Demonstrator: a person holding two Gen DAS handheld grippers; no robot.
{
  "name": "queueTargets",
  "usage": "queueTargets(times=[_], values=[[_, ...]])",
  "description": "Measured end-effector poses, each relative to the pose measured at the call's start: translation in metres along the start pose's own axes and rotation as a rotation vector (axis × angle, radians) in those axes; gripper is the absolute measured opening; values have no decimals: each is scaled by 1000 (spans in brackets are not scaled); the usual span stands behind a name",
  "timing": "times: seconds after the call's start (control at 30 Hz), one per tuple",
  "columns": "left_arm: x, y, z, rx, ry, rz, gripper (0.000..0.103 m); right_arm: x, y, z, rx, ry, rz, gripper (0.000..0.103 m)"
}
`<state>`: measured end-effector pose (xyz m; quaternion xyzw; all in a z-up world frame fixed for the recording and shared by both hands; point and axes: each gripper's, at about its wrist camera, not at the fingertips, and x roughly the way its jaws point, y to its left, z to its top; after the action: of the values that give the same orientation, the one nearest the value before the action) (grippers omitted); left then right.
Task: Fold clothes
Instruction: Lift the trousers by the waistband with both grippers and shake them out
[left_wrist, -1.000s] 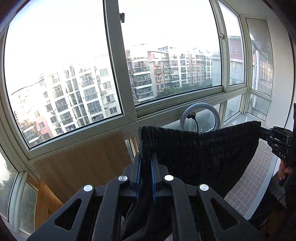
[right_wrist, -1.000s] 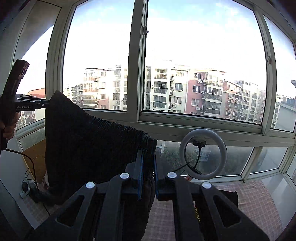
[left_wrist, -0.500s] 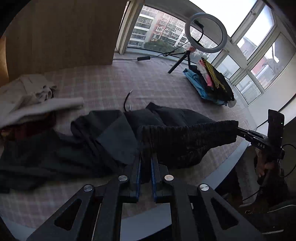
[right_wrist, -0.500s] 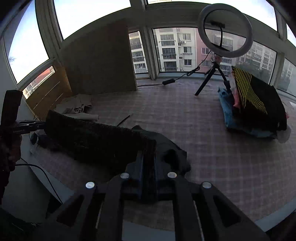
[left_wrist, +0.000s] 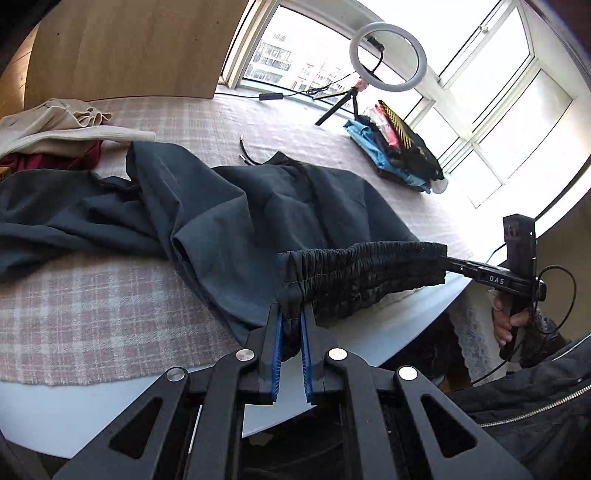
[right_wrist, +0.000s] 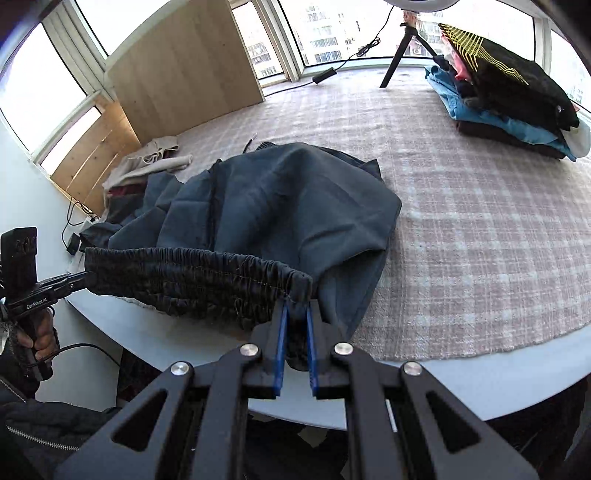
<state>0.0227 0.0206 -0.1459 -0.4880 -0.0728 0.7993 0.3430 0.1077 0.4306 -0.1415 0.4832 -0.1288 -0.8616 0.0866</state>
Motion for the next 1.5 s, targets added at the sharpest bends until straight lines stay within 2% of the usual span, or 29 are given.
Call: queueTargets(times=[0.2, 0.4, 0.53, 0.6, 0.7, 0.8, 0.9, 0.97, 1.07, 1.17, 1.27, 1.37, 1.4, 1.5], values=[[-1, 7, -7, -26, -8, -36, 8, -11, 2, -2, -53, -28, 22, 10], [-2, 12, -10, -43, 23, -32, 8, -13, 14, -7, -108, -21, 36, 10], [4, 15, -5, -59, 55, -2, 8, -4, 13, -4, -97, 4, 3, 10], [6, 18, 3, -77, 44, -28, 8, 0, 12, -3, -91, 17, -13, 10], [2, 20, 27, -54, 17, 4, 8, 12, 16, 28, -115, -1, -53, 10], [-26, 27, 69, -42, -86, 36, 8, 17, 42, 83, -233, -87, -87, 10], [-75, 41, 120, -57, -223, 82, 8, 18, 89, 163, -345, -188, -85, 10], [-127, 51, 152, -62, -341, 152, 8, 16, 135, 222, -399, -258, -54, 10], [-227, 54, 188, -31, -527, 306, 8, 3, 229, 303, -500, -361, 23, 10], [-337, 33, 208, -9, -689, 464, 8, -26, 346, 367, -630, -483, 79, 10], [-436, -15, 212, 41, -833, 635, 8, -87, 442, 408, -722, -639, 171, 9], [-494, -64, 201, 67, -867, 726, 8, -158, 488, 427, -744, -768, 294, 9], [-502, -77, 197, 65, -858, 733, 8, -172, 487, 432, -739, -784, 330, 9], [-497, -107, 181, 72, -810, 726, 8, -203, 479, 441, -724, -809, 423, 9]])
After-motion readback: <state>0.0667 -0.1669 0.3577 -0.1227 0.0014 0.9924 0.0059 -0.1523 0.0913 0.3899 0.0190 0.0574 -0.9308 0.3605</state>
